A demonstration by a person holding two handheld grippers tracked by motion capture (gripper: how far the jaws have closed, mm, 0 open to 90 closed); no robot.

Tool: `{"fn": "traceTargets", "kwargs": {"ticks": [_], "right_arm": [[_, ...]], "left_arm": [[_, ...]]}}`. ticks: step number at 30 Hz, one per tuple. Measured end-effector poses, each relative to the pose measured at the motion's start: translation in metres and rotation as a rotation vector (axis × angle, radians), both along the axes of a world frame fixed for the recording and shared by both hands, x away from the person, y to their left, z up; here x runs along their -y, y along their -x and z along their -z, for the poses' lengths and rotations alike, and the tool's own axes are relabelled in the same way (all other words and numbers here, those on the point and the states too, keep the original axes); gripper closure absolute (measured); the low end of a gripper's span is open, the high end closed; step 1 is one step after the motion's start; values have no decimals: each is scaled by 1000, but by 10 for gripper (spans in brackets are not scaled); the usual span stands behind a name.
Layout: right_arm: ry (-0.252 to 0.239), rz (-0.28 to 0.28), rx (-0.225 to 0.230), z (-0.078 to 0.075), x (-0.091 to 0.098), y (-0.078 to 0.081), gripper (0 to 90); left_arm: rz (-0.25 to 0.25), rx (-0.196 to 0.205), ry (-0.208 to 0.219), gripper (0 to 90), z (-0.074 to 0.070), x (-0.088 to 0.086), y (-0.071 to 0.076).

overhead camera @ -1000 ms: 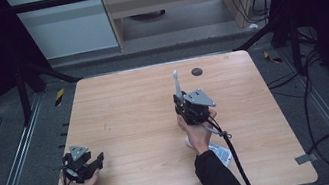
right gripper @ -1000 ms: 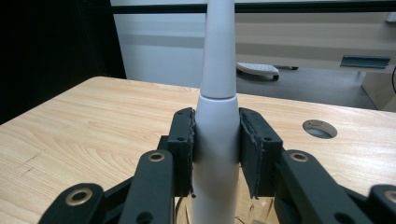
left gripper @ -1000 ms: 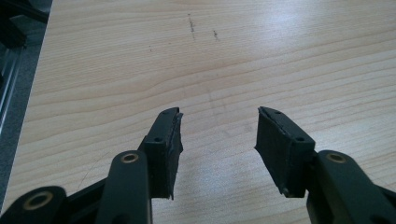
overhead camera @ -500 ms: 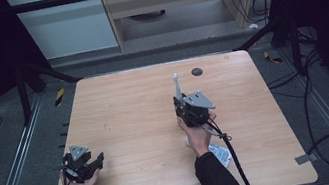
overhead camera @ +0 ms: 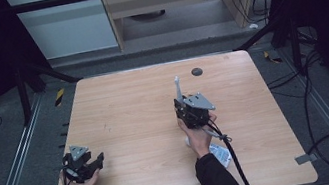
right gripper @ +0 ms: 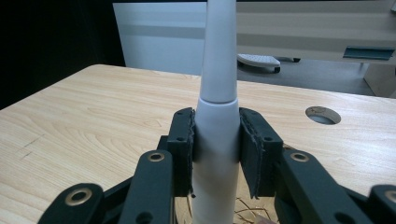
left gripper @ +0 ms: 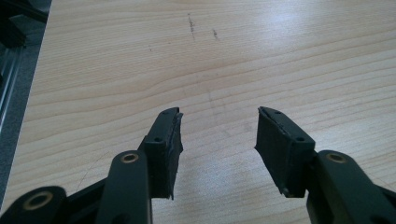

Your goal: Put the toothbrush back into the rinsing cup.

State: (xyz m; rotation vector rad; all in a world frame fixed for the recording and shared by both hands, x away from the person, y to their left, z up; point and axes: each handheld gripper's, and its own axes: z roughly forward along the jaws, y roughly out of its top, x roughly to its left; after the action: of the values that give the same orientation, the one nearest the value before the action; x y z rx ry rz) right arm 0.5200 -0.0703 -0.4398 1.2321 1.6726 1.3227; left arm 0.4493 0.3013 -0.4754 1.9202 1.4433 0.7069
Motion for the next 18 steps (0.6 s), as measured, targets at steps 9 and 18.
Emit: {"fn": "traceTargets", "kwargs": {"ticks": [9,18], "right_arm": [[17,-9,-12,-4,-1,0,603],[32,-30,-36,-4,-3,2,503]], "left_arm": [[0,-1,0,489,0,0,0],[0,-2,0,488,0,0,0]]}}
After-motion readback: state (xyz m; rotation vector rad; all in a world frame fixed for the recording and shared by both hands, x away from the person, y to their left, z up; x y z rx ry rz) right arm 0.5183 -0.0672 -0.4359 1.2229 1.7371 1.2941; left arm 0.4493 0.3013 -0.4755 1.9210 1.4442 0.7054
